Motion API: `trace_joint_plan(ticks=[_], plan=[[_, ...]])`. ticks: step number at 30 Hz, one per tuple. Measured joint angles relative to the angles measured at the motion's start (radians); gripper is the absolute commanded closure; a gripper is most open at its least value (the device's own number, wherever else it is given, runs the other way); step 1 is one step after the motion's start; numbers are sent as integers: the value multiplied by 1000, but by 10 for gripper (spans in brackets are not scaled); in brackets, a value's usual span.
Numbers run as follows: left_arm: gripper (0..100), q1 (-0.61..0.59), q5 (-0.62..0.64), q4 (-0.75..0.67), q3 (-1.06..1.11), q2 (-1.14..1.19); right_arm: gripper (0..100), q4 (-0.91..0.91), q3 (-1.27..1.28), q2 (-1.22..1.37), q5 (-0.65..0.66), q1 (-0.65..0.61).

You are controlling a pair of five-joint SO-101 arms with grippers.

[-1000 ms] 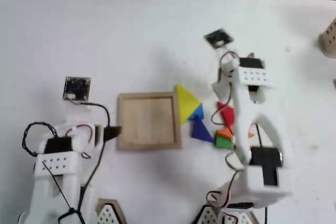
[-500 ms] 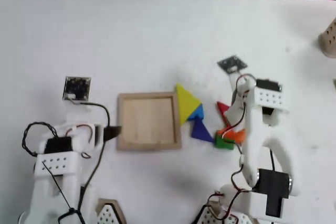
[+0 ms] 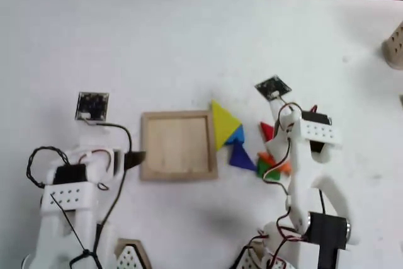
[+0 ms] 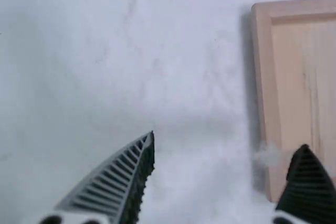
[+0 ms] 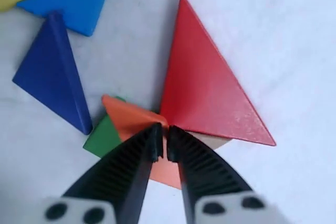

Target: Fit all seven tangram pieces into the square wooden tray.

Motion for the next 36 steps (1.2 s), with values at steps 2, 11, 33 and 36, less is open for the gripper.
trace_joint_plan(ticks=[2, 11, 33, 36], plan=[[611, 0, 0, 0, 0, 0, 981, 26, 0, 0, 0, -2], [611, 0, 0, 0, 0, 0, 978, 110, -25, 2, 0, 3], [611, 0, 0, 0, 0, 0, 727, -120, -114, 86, -49, 3], [611, 0, 0, 0, 0, 0, 727, -120, -193, 198, -28, 3]])
